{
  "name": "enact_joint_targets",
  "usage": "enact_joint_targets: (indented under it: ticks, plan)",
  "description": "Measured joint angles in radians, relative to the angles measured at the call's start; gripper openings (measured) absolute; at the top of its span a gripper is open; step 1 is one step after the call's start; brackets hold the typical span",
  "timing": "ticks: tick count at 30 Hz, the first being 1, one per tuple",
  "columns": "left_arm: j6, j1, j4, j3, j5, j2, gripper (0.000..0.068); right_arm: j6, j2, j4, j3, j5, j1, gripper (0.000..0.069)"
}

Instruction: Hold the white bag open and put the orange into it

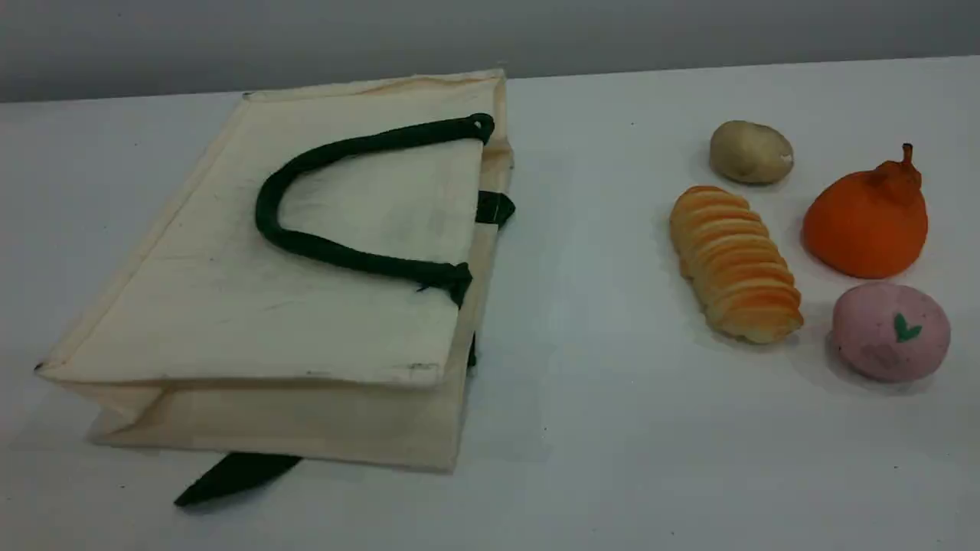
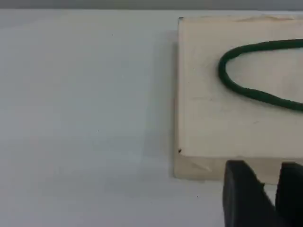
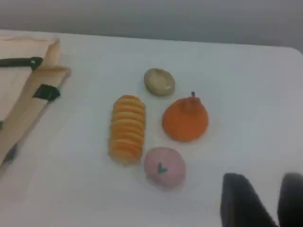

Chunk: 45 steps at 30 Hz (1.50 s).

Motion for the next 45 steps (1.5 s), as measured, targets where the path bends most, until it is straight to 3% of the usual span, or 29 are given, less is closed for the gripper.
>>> enact_joint_targets:
  ticks: [15, 23, 29, 33, 38, 43, 45]
  plan:
    - [0.000, 0.000, 0.000, -0.001, -0.001, 0.000, 0.0183, 0.000, 0.000, 0.017, 0.000, 0.000, 0.000, 0.0202]
    - [0.009, 0.000, -0.030, -0.105, 0.018, 0.152, 0.0195, 0.036, 0.028, 0.092, -0.020, -0.051, 0.000, 0.0235]
    - [0.165, 0.000, -0.104, -0.222, -0.040, 0.402, 0.0271, -0.024, 0.199, 0.178, -0.029, -0.165, 0.000, 0.0260]
    - [0.199, 0.000, -0.107, -0.228, -0.129, 0.565, 0.0353, -0.123, 0.336, 0.261, -0.029, -0.243, 0.000, 0.0267]
    - [0.208, 0.000, -0.107, -0.228, -0.232, 0.751, 0.0435, -0.274, 0.509, 0.390, -0.029, -0.352, 0.000, 0.0372]
    - [0.123, 0.000, -0.107, -0.228, -0.344, 0.920, 0.0449, -0.357, 0.680, 0.446, -0.029, -0.453, 0.000, 0.0542]
    - [0.084, 0.000, -0.107, -0.228, -0.393, 0.988, 0.0451, -0.357, 0.741, 0.454, -0.029, -0.475, 0.006, 0.0580]
